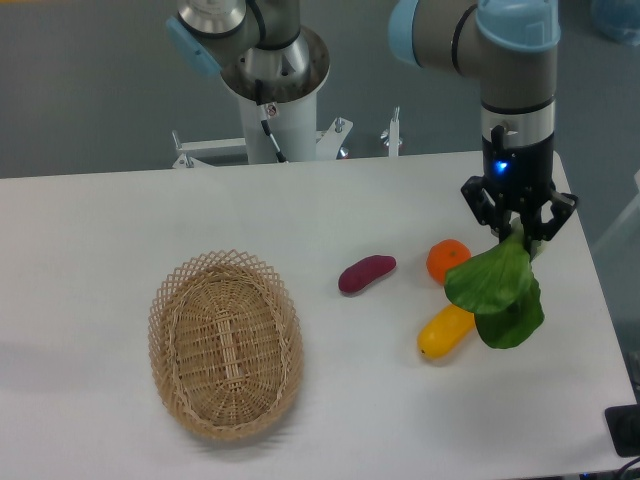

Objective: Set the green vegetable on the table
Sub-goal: 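Hold the green bok choy in the gripper above the table, then carry the bok choy past the yellow fruit toward the basket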

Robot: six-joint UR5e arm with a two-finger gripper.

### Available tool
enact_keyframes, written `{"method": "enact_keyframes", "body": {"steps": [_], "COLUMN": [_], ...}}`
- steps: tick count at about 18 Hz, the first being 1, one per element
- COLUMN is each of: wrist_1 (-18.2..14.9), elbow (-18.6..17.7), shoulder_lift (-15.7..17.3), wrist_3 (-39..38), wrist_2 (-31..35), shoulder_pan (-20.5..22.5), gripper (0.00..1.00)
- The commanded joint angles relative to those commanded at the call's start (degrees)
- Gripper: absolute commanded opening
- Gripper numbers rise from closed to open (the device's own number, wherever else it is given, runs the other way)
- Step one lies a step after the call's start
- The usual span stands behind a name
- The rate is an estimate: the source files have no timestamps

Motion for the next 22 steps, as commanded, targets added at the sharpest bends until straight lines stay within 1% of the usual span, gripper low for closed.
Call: {"method": "enact_keyframes", "body": {"steps": [7,14,18,19,22], "wrist_1": [0.00,0.26,0.61,0.62,1.49], "elbow": [0.44,-0.09,-0.17,-0.18,0.44], "shoulder_lift": [-0.26,-0.97,-1.41,-1.93,-3.33], "wrist_3": [-0.26,-0.88,-3.51,-4.47,-9.82], "wrist_2": [0.26,0.53,0.53,0.53,0.53], "shoulder_pan": [-0.44,-0.70,-2.02,-2.20,-4.65], "gripper": [0.37,0.37,0.37,0.37,0.37]}}
